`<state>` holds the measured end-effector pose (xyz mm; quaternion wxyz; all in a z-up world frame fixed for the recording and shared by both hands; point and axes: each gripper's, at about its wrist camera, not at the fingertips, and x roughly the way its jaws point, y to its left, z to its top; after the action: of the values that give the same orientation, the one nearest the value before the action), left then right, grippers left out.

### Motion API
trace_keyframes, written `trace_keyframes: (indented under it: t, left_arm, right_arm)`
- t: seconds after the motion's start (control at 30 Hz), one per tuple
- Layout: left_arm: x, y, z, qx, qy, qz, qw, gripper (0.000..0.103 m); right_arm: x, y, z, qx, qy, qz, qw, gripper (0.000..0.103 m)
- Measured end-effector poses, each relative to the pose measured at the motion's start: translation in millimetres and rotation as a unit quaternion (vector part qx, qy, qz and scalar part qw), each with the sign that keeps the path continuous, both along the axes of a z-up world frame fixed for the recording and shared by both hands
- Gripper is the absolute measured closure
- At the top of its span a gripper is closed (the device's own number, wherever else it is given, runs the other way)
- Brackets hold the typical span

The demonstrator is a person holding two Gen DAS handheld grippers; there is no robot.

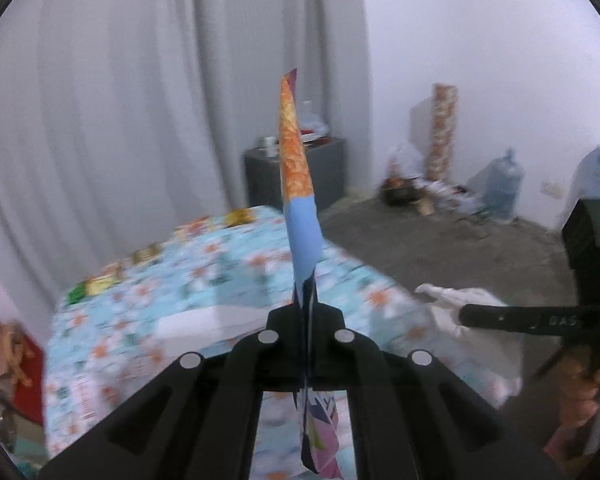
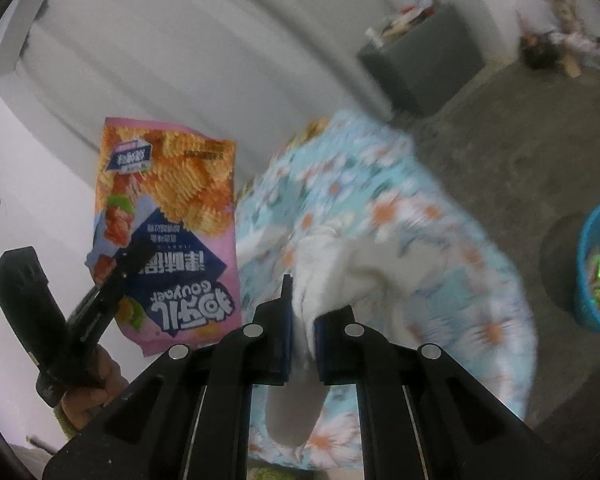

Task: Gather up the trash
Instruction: 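Lift the pink snack bag with the left tool while the right tool carries the tissue, then open both tools over the blue wastebasket to drop the tissue and snack bag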

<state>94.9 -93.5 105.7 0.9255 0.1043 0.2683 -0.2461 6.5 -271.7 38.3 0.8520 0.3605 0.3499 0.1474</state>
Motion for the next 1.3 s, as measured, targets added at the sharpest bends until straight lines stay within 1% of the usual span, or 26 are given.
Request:
trace_keyframes:
  t: [0.1, 0.2, 0.23, 0.3, 0.37, 0.4, 0.43, 0.5, 0.53, 0.6, 0.67, 0.7, 0.73, 0.8, 0.87, 0.9, 0.97, 1.03, 1.07, 1.1, 1.13, 1.17, 1.2, 1.23, 1.27, 1.3]
  left_arm:
    - [5.4, -32.3, 8.1, -0.034, 0.032, -0.050, 0.9976, 0.103]
    - [11.6, -75.5, 7.8, -0.049, 0.063, -0.098, 0.9919, 0.103]
    - [15.4, -96.6, 4.9, -0.056, 0.083, -0.121, 0.9877, 0.103]
    - [20.3, -124.1, -0.9, -0.063, 0.111, -0.144, 0.9812, 0.103]
    - [27.2, -163.7, -14.6, -0.061, 0.151, -0.171, 0.9717, 0.103]
    - [28.9, -177.4, -20.6, -0.059, 0.163, -0.179, 0.9686, 0.103]
    - [30.5, -198.9, -30.6, -0.054, 0.182, -0.193, 0.9627, 0.103]
    - [31.7, -232.7, -48.4, -0.038, 0.208, -0.208, 0.9550, 0.103]
    - [31.0, -257.1, -62.3, -0.018, 0.217, -0.218, 0.9513, 0.103]
    - [30.8, -283.9, -82.1, 0.010, 0.226, -0.227, 0.9471, 0.103]
    - [30.7, -318.5, -107.9, 0.048, 0.237, -0.237, 0.9409, 0.103]
    - [29.2, -327.9, -117.6, 0.060, 0.240, -0.239, 0.9389, 0.103]
    - [29.2, -345.5, -131.2, 0.077, 0.246, -0.245, 0.9345, 0.103]
    - [29.1, -367.8, -148.6, 0.100, 0.249, -0.249, 0.9304, 0.103]
    - [35.4, -384.0, -164.9, 0.114, 0.254, -0.253, 0.9264, 0.103]
    - [38.6, -391.9, -171.8, 0.118, 0.258, -0.252, 0.9252, 0.103]
    - [43.3, -402.9, -183.5, 0.124, 0.262, -0.248, 0.9243, 0.103]
    - [47.7, -418.3, -195.9, 0.126, 0.261, -0.249, 0.9240, 0.103]
    - [47.2, -425.9, -201.4, 0.128, 0.262, -0.252, 0.9228, 0.099]
    - [45.2, -433.2, -207.4, 0.129, 0.266, -0.259, 0.9197, 0.085]
    - [41.2, -440.8, -216.1, 0.136, 0.271, -0.270, 0.9136, 0.073]
    - [37.4, -447.2, -224.3, 0.147, 0.274, -0.277, 0.9092, 0.053]
    - [36.3, -450.1, -230.0, 0.153, 0.272, -0.279, 0.9081, 0.051]
    - [32.1, -452.2, -233.5, 0.155, 0.270, -0.283, 0.9072, 0.051]
    - [29.2, -451.5, -233.6, 0.148, 0.273, -0.287, 0.9060, 0.051]
    - [27.9, -450.1, -233.3, 0.139, 0.277, -0.292, 0.9048, 0.051]
  right_arm:
    - [-18.7, -33.9, 5.9, -0.003, -0.009, -0.051, 0.999, 0.095]
    - [-42.9, -80.0, 3.4, -0.001, -0.008, -0.118, 0.993, 0.095]
    - [-51.4, -93.6, -0.1, 0.001, -0.004, -0.138, 0.990, 0.095]
    - [-68.6, -121.2, -9.8, 0.006, 0.009, -0.180, 0.984, 0.095]
    - [-84.0, -146.0, -23.5, 0.007, 0.028, -0.217, 0.976, 0.095]
    - [-92.1, -158.8, -32.6, 0.009, 0.041, -0.236, 0.971, 0.095]
    - [-96.5, -168.1, -41.0, 0.012, 0.051, -0.249, 0.967, 0.095]
    - [-100.1, -184.2, -61.3, 0.019, 0.075, -0.272, 0.959, 0.095]
    - [-101.3, -192.9, -75.1, 0.024, 0.090, -0.283, 0.954, 0.095]
    - [-101.5, -208.3, -103.8, 0.039, 0.119, -0.300, 0.946, 0.095]
    - [-101.4, -219.2, -126.0, 0.052, 0.139, -0.308, 0.940, 0.095]
    - [-98.4, -226.3, -142.0, 0.064, 0.153, -0.311, 0.936, 0.095]
    - [-100.4, -231.5, -151.8, 0.072, 0.159, -0.311, 0.934, 0.095]
    - [-90.3, -241.3, -170.1, 0.091, 0.172, -0.312, 0.930, 0.094]
    - [-76.7, -251.5, -186.9, 0.104, 0.183, -0.308, 0.928, 0.093]
    - [-70.5, -257.6, -195.4, 0.107, 0.192, -0.310, 0.925, 0.091]
    - [-68.9, -267.0, -202.1, 0.111, 0.197, -0.313, 0.922, 0.090]
    - [-65.2, -278.7, -214.0, 0.119, 0.198, -0.324, 0.917, 0.080]
    - [-64.2, -284.7, -221.4, 0.118, 0.201, -0.331, 0.914, 0.065]
    - [-63.3, -290.7, -229.4, 0.117, 0.205, -0.339, 0.911, 0.052]
    - [-64.4, -296.9, -241.4, 0.115, 0.219, -0.352, 0.903, 0.052]
    - [-65.5, -300.0, -251.3, 0.115, 0.235, -0.356, 0.897, 0.052]
    - [-67.6, -301.7, -260.5, 0.115, 0.253, -0.358, 0.891, 0.052]
    - [-72.7, -301.2, -268.6, 0.115, 0.271, -0.365, 0.883, 0.052]
    - [-77.9, -299.8, -269.4, 0.118, 0.269, -0.367, 0.882, 0.052]
    - [-83.3, -297.6, -268.6, 0.123, 0.259, -0.369, 0.884, 0.052]
